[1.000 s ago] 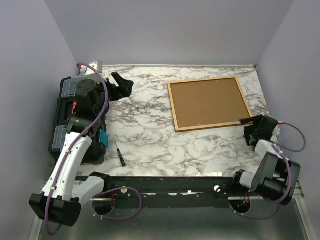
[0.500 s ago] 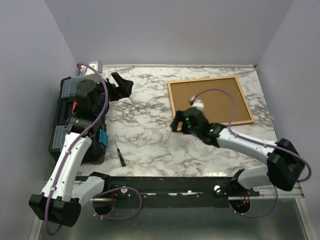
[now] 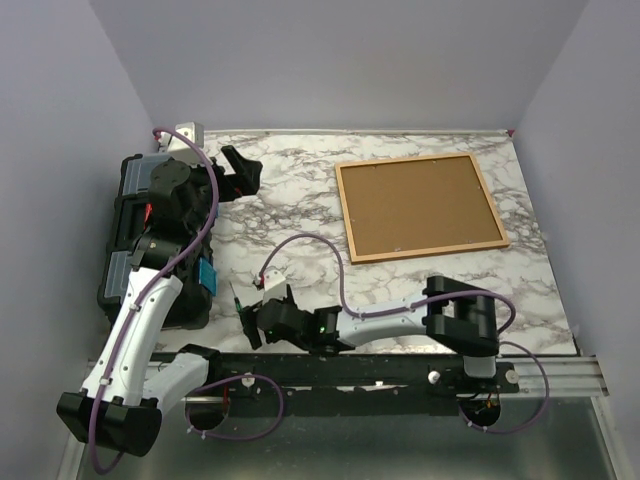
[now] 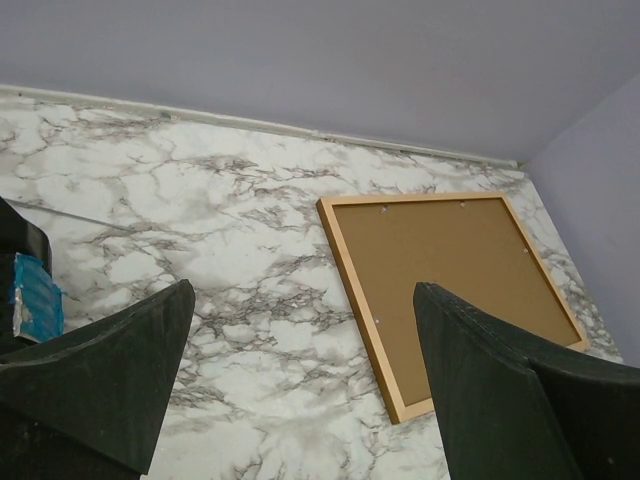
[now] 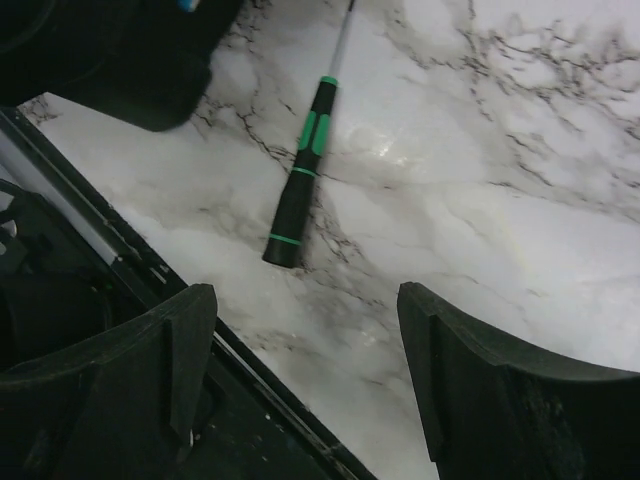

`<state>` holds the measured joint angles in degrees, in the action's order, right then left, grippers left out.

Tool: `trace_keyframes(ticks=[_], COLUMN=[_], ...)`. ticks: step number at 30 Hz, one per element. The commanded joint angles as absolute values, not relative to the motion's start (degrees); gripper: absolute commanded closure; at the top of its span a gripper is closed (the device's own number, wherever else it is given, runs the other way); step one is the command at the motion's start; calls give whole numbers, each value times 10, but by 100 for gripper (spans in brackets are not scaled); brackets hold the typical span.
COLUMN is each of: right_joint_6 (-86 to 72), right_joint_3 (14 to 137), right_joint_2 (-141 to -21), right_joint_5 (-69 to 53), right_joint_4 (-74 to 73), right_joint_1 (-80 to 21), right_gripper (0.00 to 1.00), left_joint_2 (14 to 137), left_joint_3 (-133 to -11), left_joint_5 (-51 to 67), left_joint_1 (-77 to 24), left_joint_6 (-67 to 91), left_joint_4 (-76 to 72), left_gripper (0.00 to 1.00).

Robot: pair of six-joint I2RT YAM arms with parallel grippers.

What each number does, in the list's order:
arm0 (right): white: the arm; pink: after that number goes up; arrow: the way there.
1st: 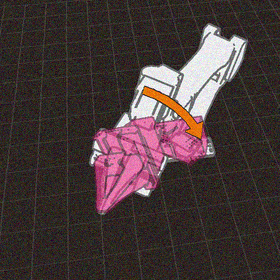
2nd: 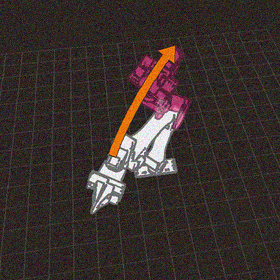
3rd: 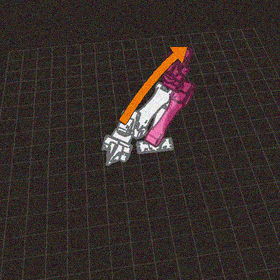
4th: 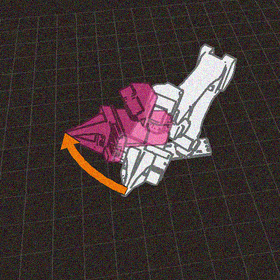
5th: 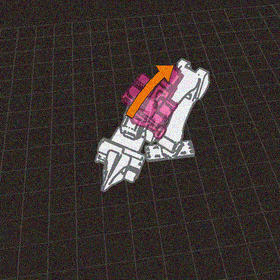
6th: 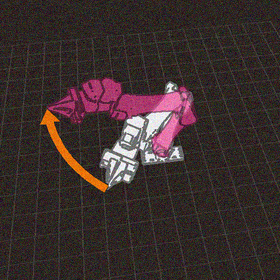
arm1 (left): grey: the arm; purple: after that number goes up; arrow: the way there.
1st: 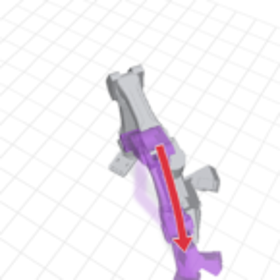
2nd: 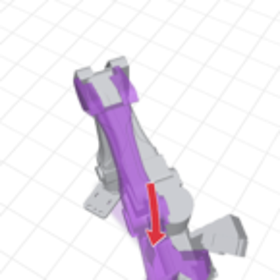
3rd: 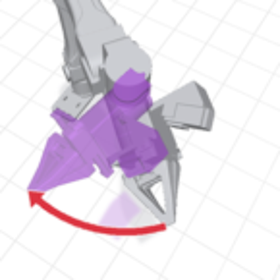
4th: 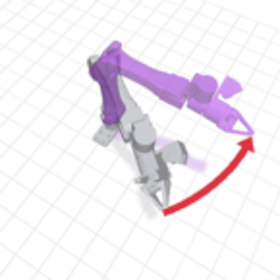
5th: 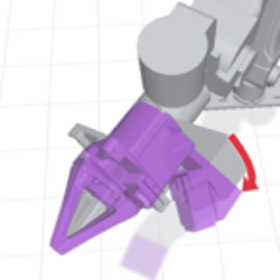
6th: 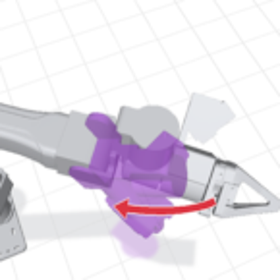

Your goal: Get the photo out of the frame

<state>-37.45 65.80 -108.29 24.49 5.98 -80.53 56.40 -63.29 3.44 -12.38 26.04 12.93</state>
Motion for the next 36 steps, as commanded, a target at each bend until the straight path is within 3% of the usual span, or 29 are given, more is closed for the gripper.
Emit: trace_keyframes(ticks=[1,13,17,19,24,28,33,36], right_joint_6=[-351,-278,-314,-339,-363,-356,-329,-350], right_joint_3=[706,850,922,919,820,668,505,423], right_joint_2=[-1137,-1279,-1324,-1328,-1272,-1154,-968,-853], right_joint_5=[327,405,471,493,531,534,488,363], right_joint_4=[94,18,-105,-138,-132,-58,33,51], right_joint_1=[-822,-862,-866,-867,-864,-850,-807,-722], right_gripper=[23,28,48,51,71,99,99,100], left_joint_2=[557,559,558,559,558,580,601,623], left_joint_3=[-630,-634,-632,-633,-631,-639,-642,-654], left_joint_5=[23,45,43,44,51,83,125,181], left_joint_1=[-123,-121,-121,-122,-123,-123,-155,-176], left_joint_6=[249,257,257,257,254,262,245,238], left_joint_4=[119,118,117,119,115,117,103,99], left_gripper=[6,7,7,7,7,7,7,7])
